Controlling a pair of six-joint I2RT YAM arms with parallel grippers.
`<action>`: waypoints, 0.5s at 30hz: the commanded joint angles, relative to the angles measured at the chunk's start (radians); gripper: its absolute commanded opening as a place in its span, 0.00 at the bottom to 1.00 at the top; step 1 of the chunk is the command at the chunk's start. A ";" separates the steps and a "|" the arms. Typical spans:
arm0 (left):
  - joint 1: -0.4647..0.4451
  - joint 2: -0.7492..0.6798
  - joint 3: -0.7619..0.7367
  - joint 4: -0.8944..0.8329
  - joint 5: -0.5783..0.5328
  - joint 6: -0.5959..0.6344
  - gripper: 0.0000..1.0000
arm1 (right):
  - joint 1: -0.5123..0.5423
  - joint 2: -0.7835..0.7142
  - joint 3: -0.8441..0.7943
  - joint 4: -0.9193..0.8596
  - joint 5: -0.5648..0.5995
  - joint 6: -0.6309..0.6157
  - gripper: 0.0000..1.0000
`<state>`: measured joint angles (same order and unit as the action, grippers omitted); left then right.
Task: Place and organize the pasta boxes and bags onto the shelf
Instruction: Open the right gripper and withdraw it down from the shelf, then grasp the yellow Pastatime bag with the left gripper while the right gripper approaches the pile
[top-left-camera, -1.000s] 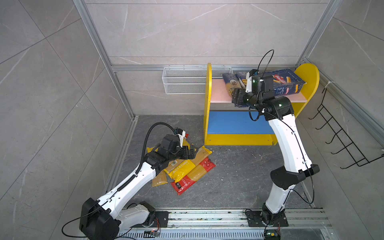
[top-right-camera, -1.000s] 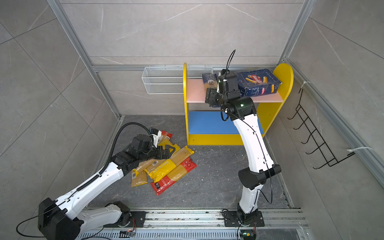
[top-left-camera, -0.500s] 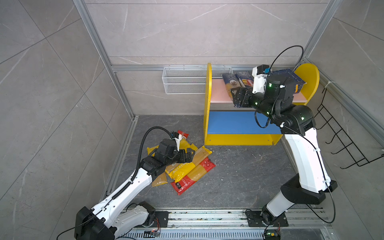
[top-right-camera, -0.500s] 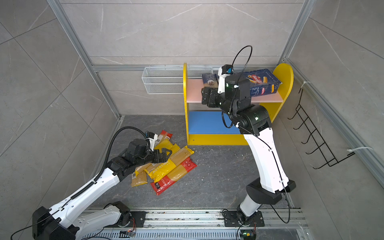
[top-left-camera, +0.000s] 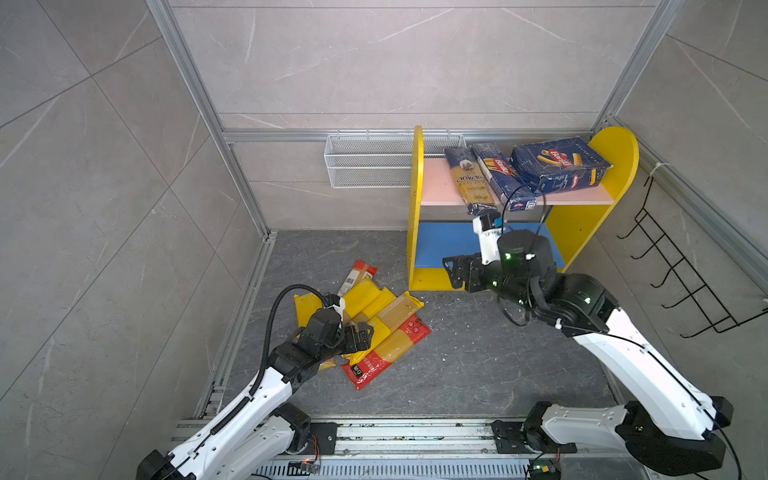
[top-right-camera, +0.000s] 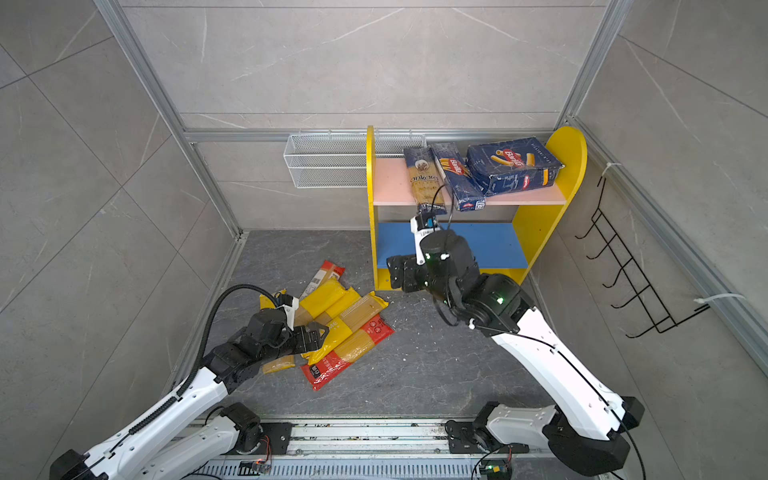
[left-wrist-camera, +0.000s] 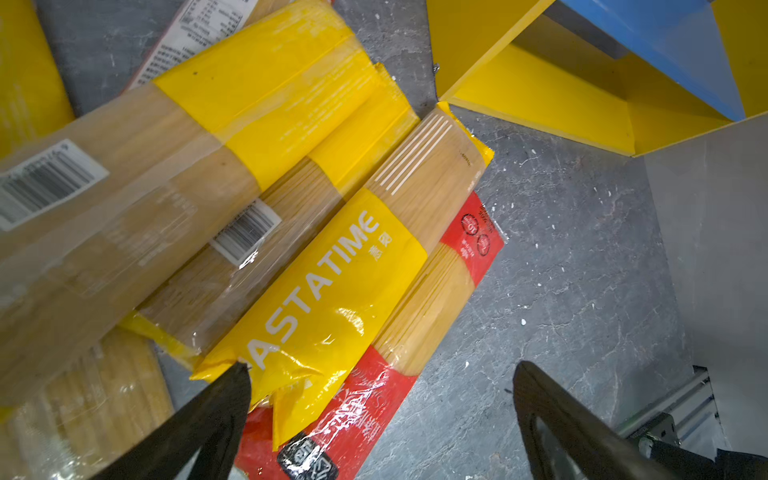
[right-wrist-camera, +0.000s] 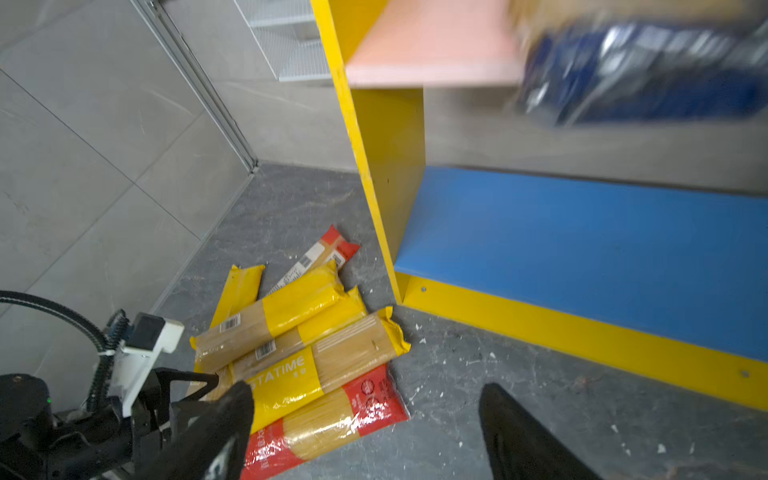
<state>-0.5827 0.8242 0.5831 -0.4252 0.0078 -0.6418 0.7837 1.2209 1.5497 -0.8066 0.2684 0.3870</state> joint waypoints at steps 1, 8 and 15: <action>0.005 -0.004 -0.031 -0.015 -0.047 -0.049 1.00 | 0.017 -0.058 -0.159 0.081 -0.022 0.105 0.87; 0.005 0.063 -0.079 0.041 -0.063 -0.055 0.98 | 0.022 -0.095 -0.415 0.190 -0.124 0.174 0.87; 0.003 0.247 -0.086 0.181 -0.019 -0.067 0.93 | 0.022 -0.109 -0.489 0.208 -0.135 0.173 0.87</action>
<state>-0.5827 1.0115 0.5018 -0.3416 -0.0315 -0.6872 0.7986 1.1439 1.0836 -0.6407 0.1493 0.5396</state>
